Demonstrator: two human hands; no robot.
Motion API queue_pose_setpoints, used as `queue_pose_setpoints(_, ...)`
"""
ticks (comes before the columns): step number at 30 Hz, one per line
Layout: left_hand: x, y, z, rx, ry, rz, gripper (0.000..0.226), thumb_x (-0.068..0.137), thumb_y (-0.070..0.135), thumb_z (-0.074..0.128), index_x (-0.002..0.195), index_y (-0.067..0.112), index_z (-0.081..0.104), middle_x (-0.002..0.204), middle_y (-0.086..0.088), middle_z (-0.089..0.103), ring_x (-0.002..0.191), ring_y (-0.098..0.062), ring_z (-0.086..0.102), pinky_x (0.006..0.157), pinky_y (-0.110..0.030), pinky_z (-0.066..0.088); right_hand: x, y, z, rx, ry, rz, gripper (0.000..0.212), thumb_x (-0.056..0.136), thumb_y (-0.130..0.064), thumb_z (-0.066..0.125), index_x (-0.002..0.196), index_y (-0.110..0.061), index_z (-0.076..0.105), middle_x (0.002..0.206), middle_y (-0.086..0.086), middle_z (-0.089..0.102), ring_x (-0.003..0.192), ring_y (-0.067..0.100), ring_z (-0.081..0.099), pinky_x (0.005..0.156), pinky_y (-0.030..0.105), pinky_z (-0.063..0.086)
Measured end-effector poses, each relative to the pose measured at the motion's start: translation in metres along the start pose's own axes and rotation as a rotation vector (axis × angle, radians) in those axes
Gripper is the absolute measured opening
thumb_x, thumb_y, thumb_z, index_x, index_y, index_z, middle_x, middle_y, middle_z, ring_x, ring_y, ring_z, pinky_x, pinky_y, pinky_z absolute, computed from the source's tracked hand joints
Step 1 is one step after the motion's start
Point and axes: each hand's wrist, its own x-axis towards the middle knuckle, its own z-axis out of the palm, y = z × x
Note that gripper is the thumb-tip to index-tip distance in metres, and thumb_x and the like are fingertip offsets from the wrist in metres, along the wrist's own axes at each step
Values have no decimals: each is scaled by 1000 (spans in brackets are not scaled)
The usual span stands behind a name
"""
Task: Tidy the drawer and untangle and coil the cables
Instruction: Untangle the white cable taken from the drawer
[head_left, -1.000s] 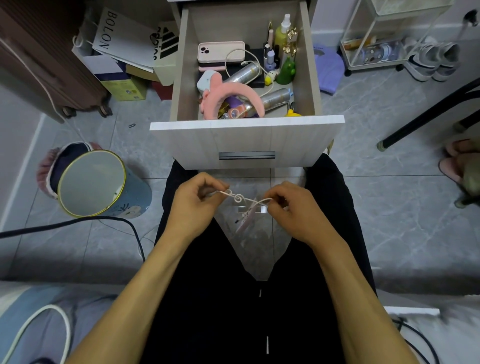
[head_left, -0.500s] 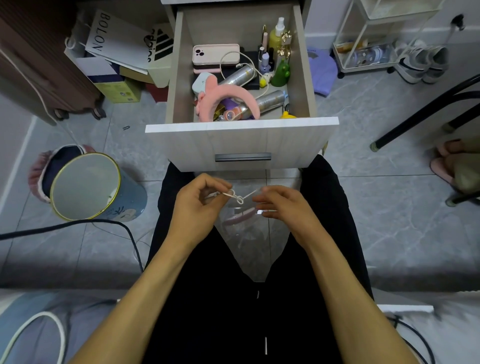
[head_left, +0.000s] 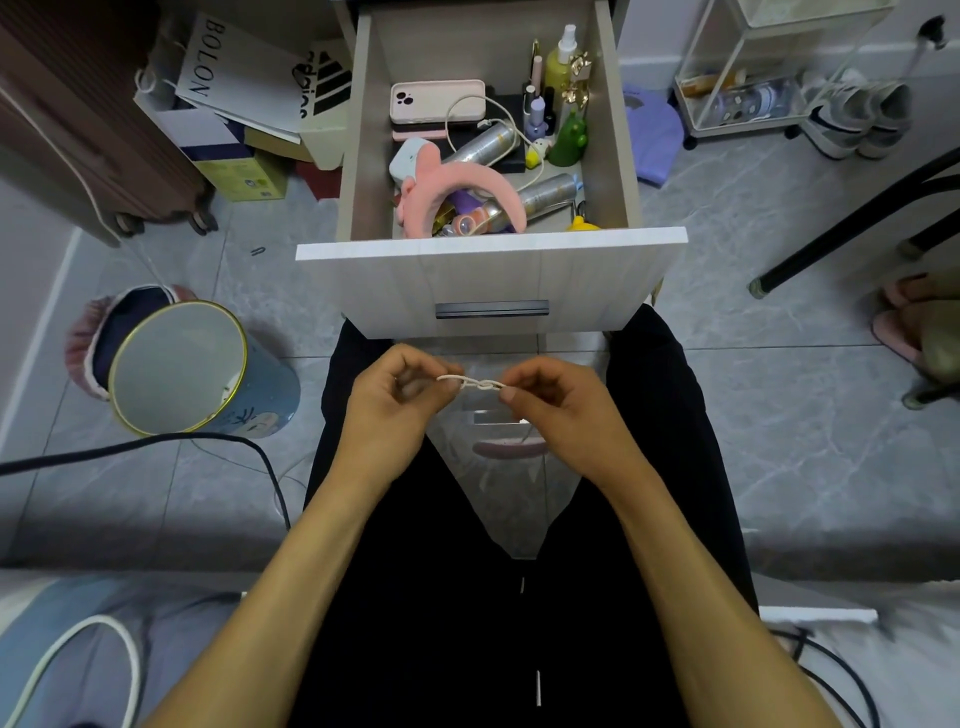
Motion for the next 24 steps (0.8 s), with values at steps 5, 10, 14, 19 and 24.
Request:
queue_pose_setpoints(5,-3,7,5,293,-154,109,14,87,14,71,94,24,67,95,10,70,95,-9,66,87,-25,52,-1,-4,-4,25,18,-5,10,88,-3,67,96,-2,72,78,5,71,64,8,63,67,19,54)
queue_pose_setpoints(10,-1,12,12,285,-85,106,11,88,13,69,92,23,73,85,7,73,83,-13,70,80,-29,56,-2,-6,-5,106,-11,6,15,88,-1,65,102,3,71,79,12,72,62,19,64,65,26,56)
queue_pose_setpoints(14,-2,18,12,-67,-102,-196,12,92,7,63,91,13,74,79,-10,74,77,-24,71,76,-35,59,-4,-9,-8,80,-60,-36,17,89,2,63,105,1,68,81,16,70,63,17,62,64,24,54)
queue_pose_setpoints(19,-1,19,10,-89,-114,-248,12,93,7,61,94,11,71,86,-13,75,81,-26,73,72,-33,59,-6,-6,-8,62,-39,-45,15,87,1,66,102,-2,71,80,16,70,62,19,62,64,29,55)
queue_pose_setpoints(24,4,21,5,92,-143,-145,10,88,8,68,88,16,74,81,-5,75,74,-15,71,68,-23,54,-5,-7,-9,73,-27,-38,14,88,0,66,101,1,70,76,17,69,59,24,60,62,37,56)
